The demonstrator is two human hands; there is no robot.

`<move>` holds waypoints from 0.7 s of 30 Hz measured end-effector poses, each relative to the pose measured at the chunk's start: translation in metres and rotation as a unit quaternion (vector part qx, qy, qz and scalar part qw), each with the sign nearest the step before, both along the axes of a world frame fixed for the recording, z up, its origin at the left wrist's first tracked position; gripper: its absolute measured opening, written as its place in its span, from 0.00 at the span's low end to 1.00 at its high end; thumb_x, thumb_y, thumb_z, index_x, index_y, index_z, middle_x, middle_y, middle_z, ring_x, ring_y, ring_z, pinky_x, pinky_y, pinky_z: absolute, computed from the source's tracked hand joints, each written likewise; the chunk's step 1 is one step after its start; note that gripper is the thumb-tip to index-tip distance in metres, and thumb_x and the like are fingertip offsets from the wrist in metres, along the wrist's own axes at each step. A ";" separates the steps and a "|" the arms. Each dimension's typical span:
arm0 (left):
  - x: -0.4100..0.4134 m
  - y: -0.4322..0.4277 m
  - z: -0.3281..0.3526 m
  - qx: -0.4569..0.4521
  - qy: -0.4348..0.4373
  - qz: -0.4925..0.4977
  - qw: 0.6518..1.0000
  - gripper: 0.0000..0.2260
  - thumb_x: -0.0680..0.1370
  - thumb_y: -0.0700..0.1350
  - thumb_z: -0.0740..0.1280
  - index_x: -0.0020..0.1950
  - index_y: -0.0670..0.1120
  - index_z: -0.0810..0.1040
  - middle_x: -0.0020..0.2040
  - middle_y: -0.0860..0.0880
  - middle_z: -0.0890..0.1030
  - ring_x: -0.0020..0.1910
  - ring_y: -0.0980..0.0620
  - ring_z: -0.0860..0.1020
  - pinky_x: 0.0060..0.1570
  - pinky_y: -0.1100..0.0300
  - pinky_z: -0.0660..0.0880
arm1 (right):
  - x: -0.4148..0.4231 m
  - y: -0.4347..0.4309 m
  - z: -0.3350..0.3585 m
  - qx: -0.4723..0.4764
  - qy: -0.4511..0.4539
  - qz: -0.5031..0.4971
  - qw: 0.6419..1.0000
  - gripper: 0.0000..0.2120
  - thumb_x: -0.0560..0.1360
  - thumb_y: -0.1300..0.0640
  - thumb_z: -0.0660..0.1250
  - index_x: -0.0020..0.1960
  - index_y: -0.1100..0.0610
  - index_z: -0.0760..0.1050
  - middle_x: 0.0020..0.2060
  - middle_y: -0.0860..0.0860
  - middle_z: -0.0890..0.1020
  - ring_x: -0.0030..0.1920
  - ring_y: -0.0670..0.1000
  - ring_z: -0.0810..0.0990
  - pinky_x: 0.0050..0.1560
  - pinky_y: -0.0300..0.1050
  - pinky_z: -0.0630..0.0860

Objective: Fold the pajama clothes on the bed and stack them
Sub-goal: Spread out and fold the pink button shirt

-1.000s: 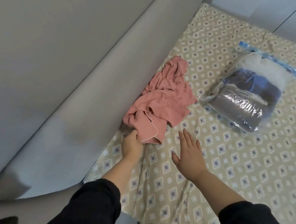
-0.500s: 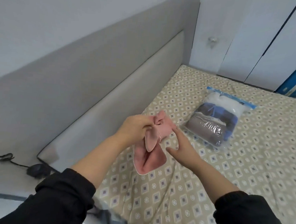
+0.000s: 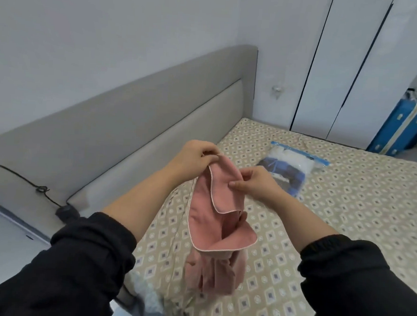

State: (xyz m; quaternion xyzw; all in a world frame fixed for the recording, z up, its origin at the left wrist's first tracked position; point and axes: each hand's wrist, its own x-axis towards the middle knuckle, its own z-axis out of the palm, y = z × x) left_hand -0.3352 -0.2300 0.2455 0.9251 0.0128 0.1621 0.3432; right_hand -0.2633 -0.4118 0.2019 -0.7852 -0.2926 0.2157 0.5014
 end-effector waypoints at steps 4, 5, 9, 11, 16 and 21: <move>0.007 -0.001 -0.016 -0.281 0.111 0.002 0.953 0.11 0.82 0.49 0.62 0.57 0.45 0.79 0.51 0.47 0.82 0.49 0.53 0.79 0.54 0.54 0.76 | -0.003 -0.019 0.024 0.039 -0.064 -0.156 0.985 0.03 0.69 0.62 0.74 0.40 0.61 0.81 0.34 0.54 0.82 0.37 0.47 0.75 0.38 0.42 0.71; 0.006 -0.003 -0.023 -0.346 0.153 -0.015 0.925 0.17 0.81 0.55 0.59 0.61 0.46 0.77 0.56 0.47 0.82 0.53 0.52 0.79 0.57 0.53 0.75 | -0.001 -0.025 0.030 0.057 -0.065 -0.204 0.975 0.04 0.69 0.62 0.74 0.39 0.63 0.81 0.33 0.55 0.81 0.35 0.48 0.75 0.37 0.42 0.71; -0.004 -0.017 -0.057 -0.492 0.265 -0.145 0.817 0.41 0.68 0.71 0.60 0.73 0.46 0.67 0.67 0.46 0.76 0.66 0.49 0.74 0.65 0.50 0.70 | 0.010 -0.048 0.054 0.129 -0.036 -0.381 0.915 0.07 0.67 0.61 0.71 0.38 0.66 0.77 0.30 0.54 0.74 0.33 0.49 0.71 0.34 0.45 0.69; -0.006 -0.028 -0.067 -0.508 0.276 -0.203 0.790 0.46 0.62 0.67 0.74 0.74 0.49 0.64 0.69 0.49 0.74 0.68 0.50 0.71 0.67 0.48 0.66 | 0.012 -0.060 0.063 0.169 -0.029 -0.432 0.886 0.04 0.66 0.63 0.69 0.35 0.61 0.74 0.28 0.52 0.71 0.30 0.48 0.68 0.31 0.43 0.64; 0.002 -0.083 -0.080 -0.494 0.237 -0.165 0.820 0.23 0.76 0.33 0.68 0.70 0.43 0.70 0.61 0.45 0.79 0.56 0.51 0.77 0.52 0.60 0.74 | 0.006 -0.080 0.068 0.232 0.005 -0.461 0.856 0.03 0.66 0.62 0.68 0.38 0.59 0.74 0.30 0.52 0.70 0.34 0.50 0.69 0.35 0.46 0.65; 0.014 -0.095 -0.066 -0.458 0.140 -0.059 0.876 0.08 0.77 0.29 0.62 0.45 0.38 0.78 0.37 0.45 0.78 0.39 0.49 0.74 0.41 0.60 0.73 | -0.002 -0.117 0.061 0.107 -0.115 -0.533 0.831 0.09 0.65 0.60 0.67 0.31 0.56 0.67 0.26 0.47 0.70 0.29 0.49 0.67 0.29 0.43 0.62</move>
